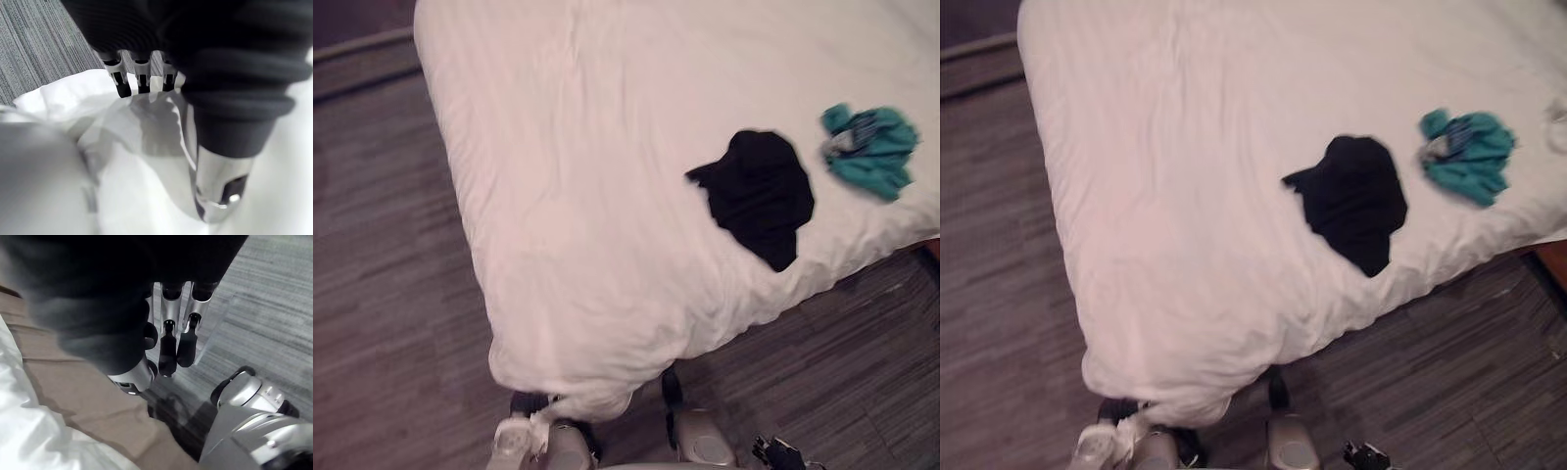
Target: Tidy the bed and pick cloth on bed and put in laundry
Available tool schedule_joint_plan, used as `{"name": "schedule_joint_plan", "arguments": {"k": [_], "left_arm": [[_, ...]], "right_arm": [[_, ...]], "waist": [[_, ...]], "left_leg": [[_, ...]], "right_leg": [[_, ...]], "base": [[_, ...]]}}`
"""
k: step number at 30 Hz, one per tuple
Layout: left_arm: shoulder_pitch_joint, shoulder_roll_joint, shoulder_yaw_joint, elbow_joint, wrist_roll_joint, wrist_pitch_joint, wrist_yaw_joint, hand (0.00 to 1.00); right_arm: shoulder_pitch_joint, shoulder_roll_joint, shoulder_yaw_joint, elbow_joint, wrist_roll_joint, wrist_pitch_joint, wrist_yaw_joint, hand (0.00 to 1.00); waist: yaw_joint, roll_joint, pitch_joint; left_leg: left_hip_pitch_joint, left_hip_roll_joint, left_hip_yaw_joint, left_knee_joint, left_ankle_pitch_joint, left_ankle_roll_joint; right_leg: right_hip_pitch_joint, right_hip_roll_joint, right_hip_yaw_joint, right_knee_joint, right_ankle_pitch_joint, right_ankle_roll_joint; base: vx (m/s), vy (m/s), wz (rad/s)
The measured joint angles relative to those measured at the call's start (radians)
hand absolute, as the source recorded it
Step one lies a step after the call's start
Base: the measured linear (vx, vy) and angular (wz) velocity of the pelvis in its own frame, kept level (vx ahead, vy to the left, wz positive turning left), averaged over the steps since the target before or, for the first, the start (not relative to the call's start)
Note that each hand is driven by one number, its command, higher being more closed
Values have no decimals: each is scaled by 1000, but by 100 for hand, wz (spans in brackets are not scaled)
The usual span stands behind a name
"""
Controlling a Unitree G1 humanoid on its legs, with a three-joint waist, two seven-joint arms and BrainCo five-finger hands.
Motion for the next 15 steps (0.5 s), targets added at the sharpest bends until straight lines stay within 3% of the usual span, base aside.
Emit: {"name": "schedule_joint_plan", "arguments": {"k": [2,3,4,5,6,7,9,10,11,12,13,14,15], "left_arm": [[46,-14,27,1,9,1,10,0],[90,-35,58,-3,10,-2,17,0],[98,-54,73,6,19,-2,22,0],[90,-55,72,39,29,-2,32,0],[90,-63,77,63,35,-3,35,0],[88,-61,77,73,37,-3,36,0],[63,-59,64,121,36,8,36,0],[47,-55,56,129,36,15,34,0],[40,-54,58,132,36,19,33,0],[40,-61,92,143,36,21,32,0],[42,-60,104,150,35,32,33,0],[48,-58,104,154,35,46,33,0],[52,-57,105,154,35,57,31,0]], "right_arm": [[-8,2,0,22,-42,8,-7,0],[-17,-10,4,29,-56,20,-8,0],[-26,-24,5,34,-70,28,-7,0],[-52,-29,6,45,-67,37,-6,0],[-100,-33,10,70,-63,45,-1,0],[-118,-33,10,71,-56,44,2,0],[-145,-32,6,70,-36,17,6,0],[-146,-20,-2,77,-36,14,5,0],[-147,-6,-3,80,-36,15,3,0],[-161,14,0,76,-37,14,4,0],[-158,27,-1,66,-43,13,3,0],[-146,34,-1,65,-58,10,-3,0],[-133,35,2,66,-80,8,-6,0]], "waist": [[26,-13,-15],[52,-6,-47],[53,8,-72],[44,23,-89],[63,28,-92],[68,29,-93],[51,40,-104],[41,30,-102],[45,15,-104],[69,17,-113],[75,16,-117],[75,19,-120],[75,18,-128]], "left_leg": [[-13,55,-85,211,-38,12],[-66,74,-231,384,-44,24],[-98,73,-321,450,-54,39],[-108,50,-399,452,-95,72],[-75,14,-496,416,-151,69],[-52,-1,-526,385,-175,60],[10,-24,-485,246,-253,8],[19,-25,-427,201,-270,-16],[19,-31,-386,184,-245,1],[36,2,-291,139,-209,13],[67,6,-247,101,-186,12],[110,7,-213,69,-165,16],[124,8,-193,54,-149,15]], "right_leg": [[42,30,53,6,-16,-15],[50,56,108,17,-33,-20],[47,72,143,21,-38,-22],[27,84,159,31,-24,-6],[-1,110,227,54,-9,2],[-15,118,252,55,3,6],[-68,122,309,29,71,18],[-85,111,304,1,123,8],[-93,101,275,-39,189,-15],[-118,99,63,7,216,-76],[-142,86,-77,184,99,-80],[-124,67,-147,318,-9,-85],[-97,49,-179,356,-59,-85]], "base": [[35,-38,-92],[17,45,-108],[21,131,-104],[-15,218,-111],[-64,233,-120],[-145,256,-174],[-215,226,-123],[-210,150,-72],[-299,86,-129],[-282,63,-158],[-266,32,-169],[-124,-16,-103],[-146,-68,-76]]}}
